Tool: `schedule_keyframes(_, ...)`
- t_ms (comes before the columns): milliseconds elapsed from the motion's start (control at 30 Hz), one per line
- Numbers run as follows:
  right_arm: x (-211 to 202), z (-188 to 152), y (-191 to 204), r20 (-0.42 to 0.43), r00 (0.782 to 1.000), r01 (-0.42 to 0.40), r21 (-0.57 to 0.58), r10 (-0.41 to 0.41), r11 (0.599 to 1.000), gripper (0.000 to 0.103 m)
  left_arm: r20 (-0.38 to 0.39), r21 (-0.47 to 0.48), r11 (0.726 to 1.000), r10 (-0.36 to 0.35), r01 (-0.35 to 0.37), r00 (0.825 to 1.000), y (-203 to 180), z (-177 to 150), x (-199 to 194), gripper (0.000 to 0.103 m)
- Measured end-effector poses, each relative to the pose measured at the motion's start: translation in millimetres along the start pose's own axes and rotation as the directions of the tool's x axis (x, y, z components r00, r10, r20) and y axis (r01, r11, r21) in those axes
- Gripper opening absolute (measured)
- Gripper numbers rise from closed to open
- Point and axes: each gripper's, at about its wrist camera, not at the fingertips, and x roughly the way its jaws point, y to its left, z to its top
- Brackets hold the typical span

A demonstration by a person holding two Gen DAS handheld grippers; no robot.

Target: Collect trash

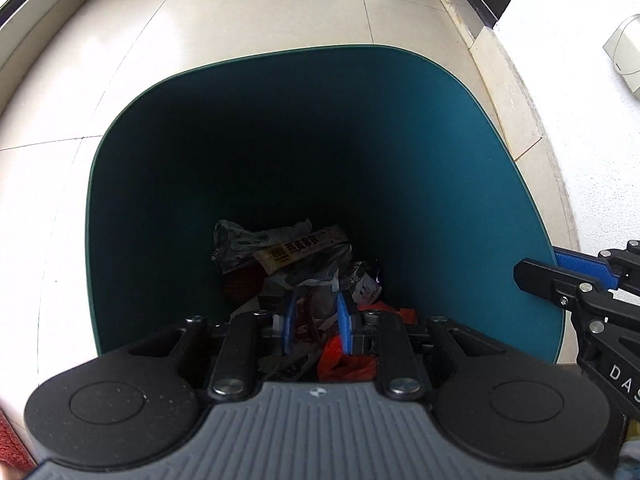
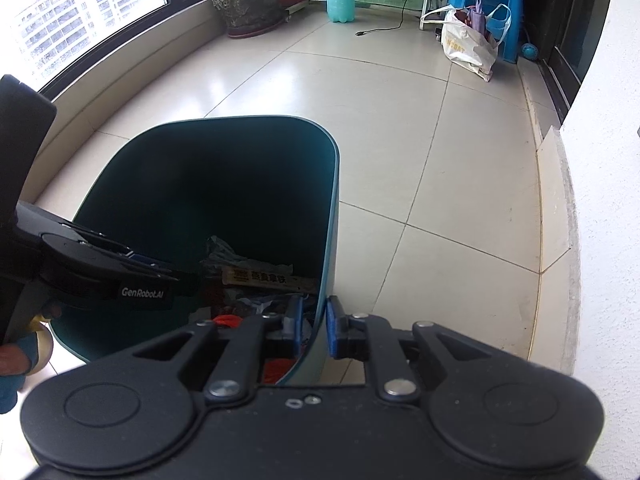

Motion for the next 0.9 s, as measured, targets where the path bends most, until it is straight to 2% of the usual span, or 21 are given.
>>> schedule_keyframes(100, -4.5, -0.9, 0.0, 0.007, 1.0, -0.005, 0.002, 0.005, 1.0, 0.017, 0.013, 0.0, 1.0, 0.003, -0.003, 1.0, -1.4, -4.5, -5.2, 0.023)
schedule_keyframes(200, -14.9, -1.5, -1.7, 0.024, 1.0, -0.016, 0.008, 0.016, 1.0, 0.017, 0.034, -0.013, 1.0, 0.023, -0.022, 0.999, 0.1, -12.7, -17.9, 0.032)
schedule_keyframes(300, -35.1, -2.6, -0.5, 0.057, 0.997, -0.058, 0.006, 0.057, 0.998, 0.019, 0.071, -0.025, 0.999, 0.039, -0.038, 0.997, 3.1, -23.2, -40.5, 0.046)
schedule_keyframes(367, -50.0, -4.2, 5.7, 0.083, 0.994, -0.065, -0.018, 0.066, 0.998, 0.027, 0.108, -0.035, 0.998, 0.053, -0.05, 0.993, 3.7, -30.1, -57.6, 0.059)
schedule_keyframes(433, -64.8, -5.9, 15.5, 0.108, 0.992, -0.059, -0.046, 0.064, 0.997, 0.032, 0.137, -0.048, 0.997, 0.064, -0.058, 0.989, 5.1, -37.8, -76.7, 0.063)
schedule_keyframes(500, -80.5, -9.0, 23.3, 0.128, 0.989, -0.071, -0.061, 0.078, 0.996, 0.032, 0.163, -0.061, 0.996, 0.071, -0.062, 0.984, 6.4, -46.0, -95.7, 0.063)
schedule_keyframes(633, -111.4, -16.7, 30.7, 0.17, 0.983, -0.066, -0.057, 0.075, 0.996, 0.039, 0.218, -0.072, 0.996, 0.075, -0.061, 0.973, 8.0, -63.5, -132.1, 0.065)
schedule_keyframes(767, -134.5, -24.1, 40.9, 0.206, 0.976, -0.061, -0.053, 0.071, 0.997, 0.054, 0.27, -0.082, 0.996, 0.049, -0.028, 0.962, 10.9, -79.7, -157.8, 0.074)
schedule_keyframes(900, -149.7, -30.9, 51.8, 0.229, 0.97, -0.071, -0.052, 0.081, 0.996, 0.063, 0.315, -0.082, 0.997, 0.032, -0.006, 0.948, 10.6, -95.2, -175.8, 0.078)
